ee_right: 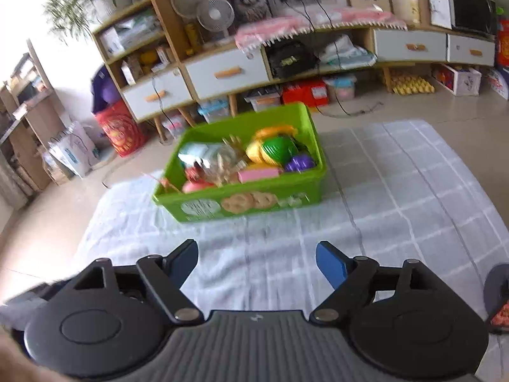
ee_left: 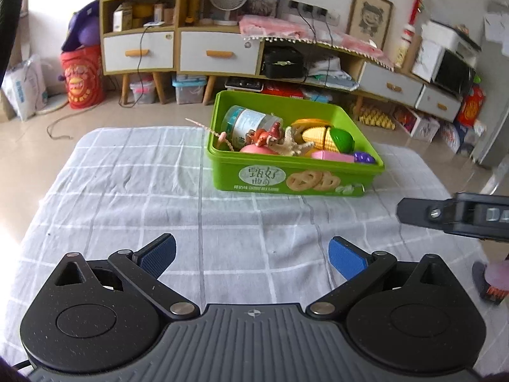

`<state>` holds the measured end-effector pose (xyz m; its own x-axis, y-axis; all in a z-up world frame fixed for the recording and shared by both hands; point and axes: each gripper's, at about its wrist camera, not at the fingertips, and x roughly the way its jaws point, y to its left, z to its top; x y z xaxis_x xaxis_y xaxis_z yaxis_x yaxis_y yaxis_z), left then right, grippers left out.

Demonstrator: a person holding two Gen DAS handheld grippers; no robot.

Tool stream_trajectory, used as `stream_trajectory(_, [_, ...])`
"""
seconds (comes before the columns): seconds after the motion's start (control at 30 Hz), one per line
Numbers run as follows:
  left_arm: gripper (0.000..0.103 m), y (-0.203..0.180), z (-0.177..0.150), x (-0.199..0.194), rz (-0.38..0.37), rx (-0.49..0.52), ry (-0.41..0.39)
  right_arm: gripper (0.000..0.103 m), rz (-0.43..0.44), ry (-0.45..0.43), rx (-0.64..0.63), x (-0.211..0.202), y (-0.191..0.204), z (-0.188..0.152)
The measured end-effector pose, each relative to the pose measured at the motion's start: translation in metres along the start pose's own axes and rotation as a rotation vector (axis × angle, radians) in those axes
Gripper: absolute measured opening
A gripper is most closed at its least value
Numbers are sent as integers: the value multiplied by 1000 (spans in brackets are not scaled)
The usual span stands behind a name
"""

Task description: Organize rigid objects

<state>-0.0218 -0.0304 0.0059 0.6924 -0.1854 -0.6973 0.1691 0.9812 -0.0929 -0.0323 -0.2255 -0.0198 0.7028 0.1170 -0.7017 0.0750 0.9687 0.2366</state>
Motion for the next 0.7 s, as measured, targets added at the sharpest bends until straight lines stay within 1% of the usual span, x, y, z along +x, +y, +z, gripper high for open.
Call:
stream_trajectory(0.07, [101, -5, -2, -1, 22, 31, 13, 62, -17, 13, -10, 3, -3, -4])
stream_trajectory(0.13, [101, -7, -3, -1, 30, 33, 24, 62, -36, 20, -30, 4, -4, -8])
stream_trajectory(0.2, [101, -6, -3, -1, 21, 17, 42, 63, -46, 17, -54, 3, -3, -14])
stream_trajectory(0.3, [101, -7, -5, 1, 36, 8, 79, 65, -66, 13, -79, 3, -3, -20])
stream_trajectory(0.5, [101, -2, -6, 1, 43, -32, 98, 66, -75, 14, -92, 2, -7, -23])
stream_trajectory(0.6, [101, 2, -7, 2, 44, -53, 111, 67, -100, 1, -102, 2, -7, -22])
stream_trajectory(0.7, [101, 3, -7, 1, 46, -63, 112, 67, -101, 12, -97, 4, -8, -22])
